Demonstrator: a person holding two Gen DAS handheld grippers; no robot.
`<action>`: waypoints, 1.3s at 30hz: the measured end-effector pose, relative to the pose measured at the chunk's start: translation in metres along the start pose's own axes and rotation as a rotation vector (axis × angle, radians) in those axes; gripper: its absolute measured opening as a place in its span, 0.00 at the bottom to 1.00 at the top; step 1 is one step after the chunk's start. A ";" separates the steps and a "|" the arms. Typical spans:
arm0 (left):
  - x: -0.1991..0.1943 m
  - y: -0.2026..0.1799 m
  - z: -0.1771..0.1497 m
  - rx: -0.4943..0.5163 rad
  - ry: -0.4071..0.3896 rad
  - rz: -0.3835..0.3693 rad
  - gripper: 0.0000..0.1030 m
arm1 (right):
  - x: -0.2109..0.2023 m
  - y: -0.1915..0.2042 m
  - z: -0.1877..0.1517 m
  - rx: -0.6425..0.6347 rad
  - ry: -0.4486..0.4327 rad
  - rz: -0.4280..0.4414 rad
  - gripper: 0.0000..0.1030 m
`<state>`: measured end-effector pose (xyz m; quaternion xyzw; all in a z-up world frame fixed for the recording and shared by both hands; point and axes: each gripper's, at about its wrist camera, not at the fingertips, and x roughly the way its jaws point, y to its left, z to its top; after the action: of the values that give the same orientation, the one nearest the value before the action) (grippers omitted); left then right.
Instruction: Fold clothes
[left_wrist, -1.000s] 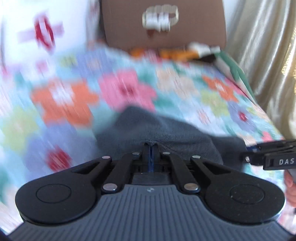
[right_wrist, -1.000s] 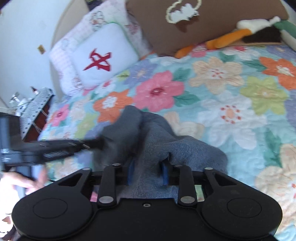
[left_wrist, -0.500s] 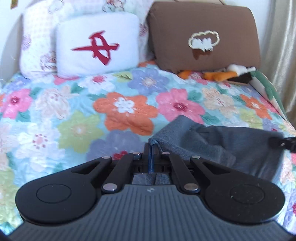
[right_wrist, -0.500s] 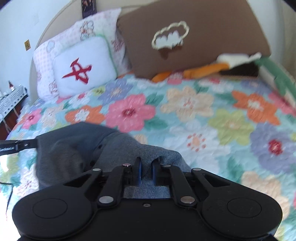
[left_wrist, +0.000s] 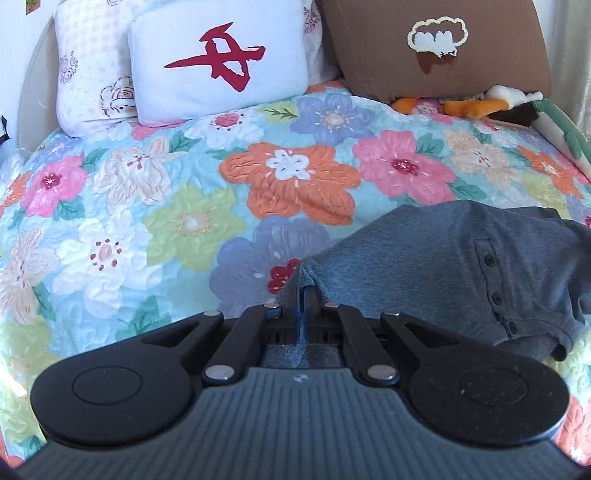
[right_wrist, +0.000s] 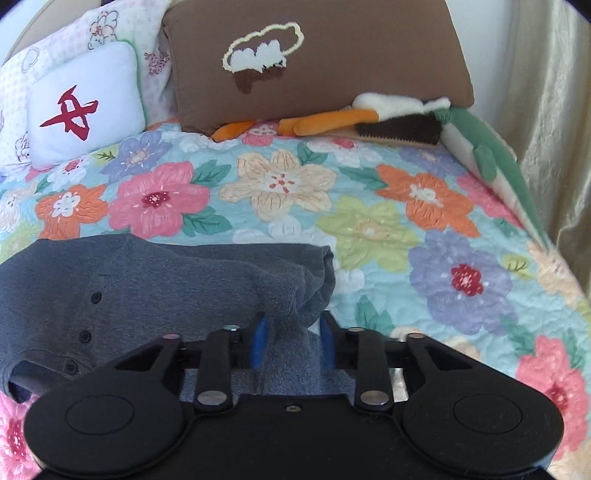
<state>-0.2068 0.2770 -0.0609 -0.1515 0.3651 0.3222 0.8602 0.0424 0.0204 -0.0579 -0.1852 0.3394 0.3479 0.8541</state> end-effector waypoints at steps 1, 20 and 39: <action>-0.004 -0.002 0.001 0.006 -0.003 -0.008 0.01 | -0.007 0.004 0.000 -0.024 -0.002 0.001 0.47; -0.025 -0.055 -0.038 0.162 0.097 -0.244 0.49 | -0.002 0.094 -0.055 -0.416 0.087 0.201 0.67; 0.022 -0.058 -0.040 0.077 0.200 -0.306 0.10 | -0.021 0.051 -0.020 -0.160 -0.033 0.317 0.06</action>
<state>-0.1781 0.2241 -0.1032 -0.2035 0.4337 0.1568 0.8637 -0.0141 0.0343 -0.0614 -0.1912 0.3215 0.5072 0.7764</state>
